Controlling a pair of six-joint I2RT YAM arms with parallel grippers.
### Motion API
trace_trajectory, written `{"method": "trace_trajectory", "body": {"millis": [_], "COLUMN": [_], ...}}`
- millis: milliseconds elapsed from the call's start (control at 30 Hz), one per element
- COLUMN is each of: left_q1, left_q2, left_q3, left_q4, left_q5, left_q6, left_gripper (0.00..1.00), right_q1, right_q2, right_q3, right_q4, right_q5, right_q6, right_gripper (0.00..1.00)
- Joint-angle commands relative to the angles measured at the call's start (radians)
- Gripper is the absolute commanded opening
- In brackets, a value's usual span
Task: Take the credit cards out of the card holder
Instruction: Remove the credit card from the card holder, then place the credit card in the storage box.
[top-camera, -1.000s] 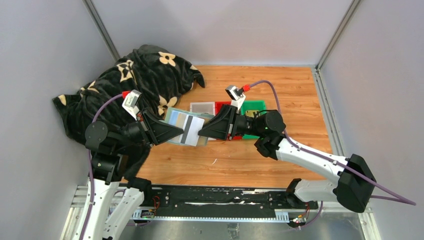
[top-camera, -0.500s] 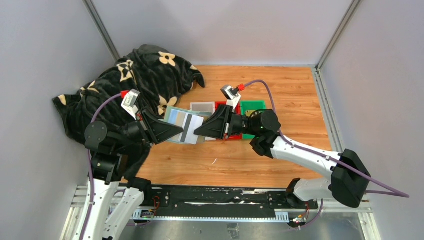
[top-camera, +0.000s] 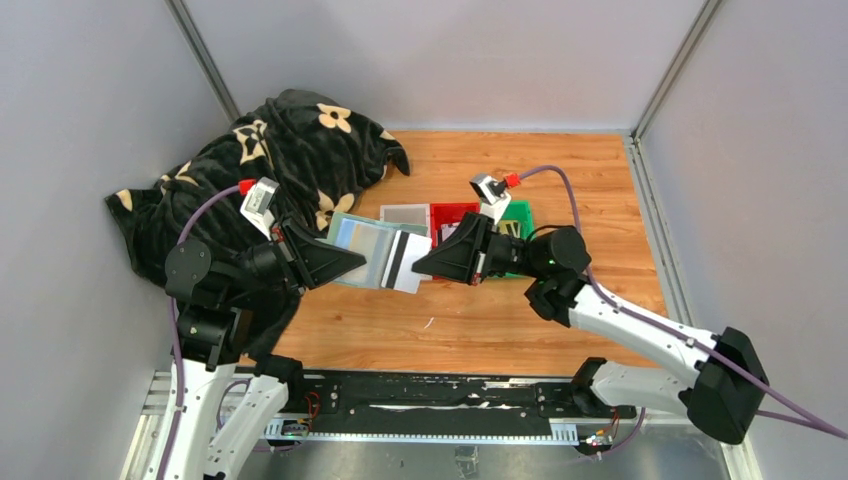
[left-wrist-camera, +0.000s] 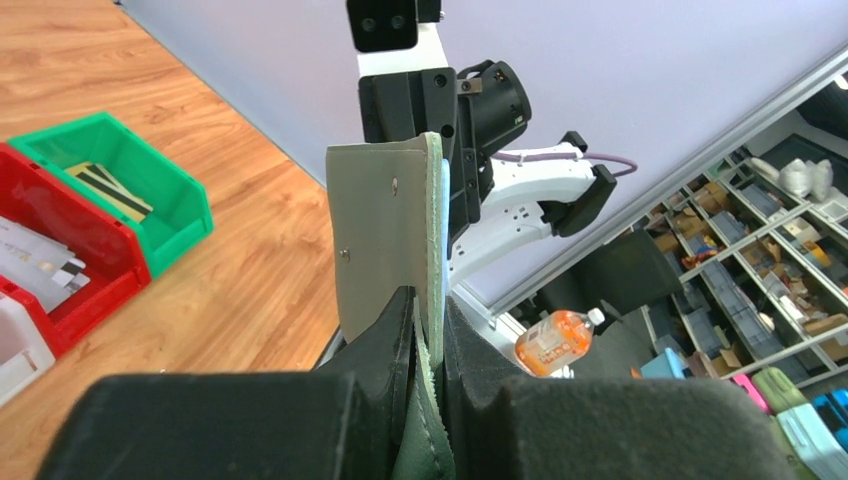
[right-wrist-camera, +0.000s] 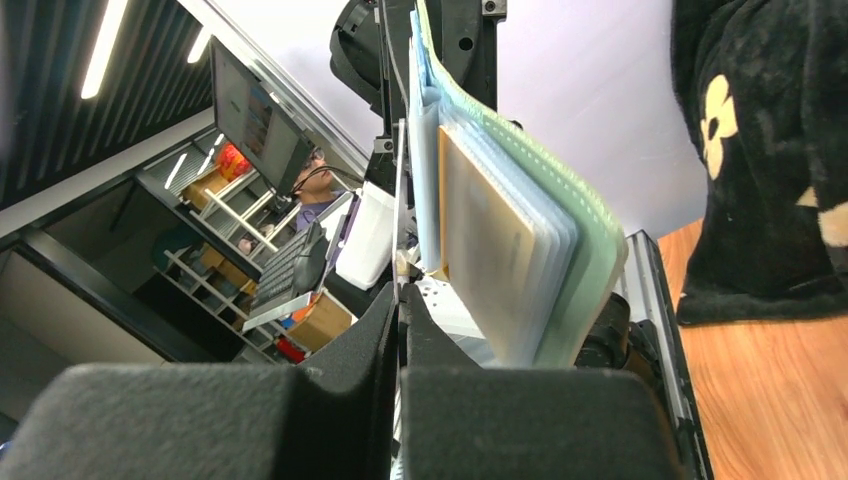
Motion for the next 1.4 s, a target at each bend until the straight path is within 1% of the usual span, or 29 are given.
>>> {"method": "trace_trajectory", "body": {"millis": [0,133,233,300,367,433,467,533,600,733,867,1000,1100,1233,1367], "left_q1": [0.0,0.0,0.0,0.0,0.0,0.0,0.0,0.0,0.0,0.0,0.0,0.0,0.0,0.0,0.0], "left_q2": [0.003,0.003,0.003,0.004,0.004,0.003,0.003,0.001,0.001,0.0,-0.005,-0.014,-0.013,-0.015,-0.021], "left_q3": [0.034,0.042,0.048,0.052,0.055,0.059,0.059,0.059,0.06,0.065,0.08,0.084,0.093,0.1,0.1], "left_q4": [0.0,-0.001,-0.002,0.0,0.0,-0.002,-0.001,-0.002,-0.002,-0.005,-0.027,-0.037,-0.037,-0.042,-0.042], "left_q5": [0.008,0.01,0.012,0.013,0.014,0.015,0.018,0.018,0.018,0.019,0.022,0.015,0.015,0.013,0.009], "left_q6": [0.018,0.019,0.018,0.017,0.017,0.018,0.019,0.021,0.024,0.028,0.051,0.058,0.059,0.061,0.061], "left_gripper": [0.0,0.0,0.0,0.0,0.0,0.0,0.0,0.0,0.0,0.0,0.0,0.0,0.0,0.0,0.0], "right_q1": [-0.051,-0.133,-0.209,-0.261,-0.303,-0.345,-0.369,-0.425,-0.459,-0.472,-0.471,-0.461,-0.436,-0.378,-0.353], "right_q2": [-0.082,-0.145,-0.205,-0.242,-0.265,-0.254,-0.239,-0.182,-0.13,0.031,0.258,0.463,0.564,0.671,0.745], "right_q3": [-0.034,-0.038,-0.015,0.012,0.056,0.099,0.115,0.138,0.148,0.215,0.329,0.467,0.542,0.617,0.639], "right_q4": [-0.06,-0.153,-0.297,-0.453,-0.668,-0.858,-0.921,-1.038,-1.091,-1.195,-1.27,-1.341,-1.391,-1.439,-1.438], "right_q5": [-0.031,-0.086,-0.141,-0.142,-0.115,-0.079,-0.067,-0.052,-0.02,0.109,0.159,0.205,0.254,0.354,0.411], "right_q6": [-0.037,-0.044,-0.099,-0.181,-0.309,-0.425,-0.465,-0.526,-0.573,-0.709,-0.781,-0.823,-0.844,-0.864,-0.845], "right_gripper": [0.0,0.0,0.0,0.0,0.0,0.0,0.0,0.0,0.0,0.0,0.0,0.0,0.0,0.0,0.0]}}
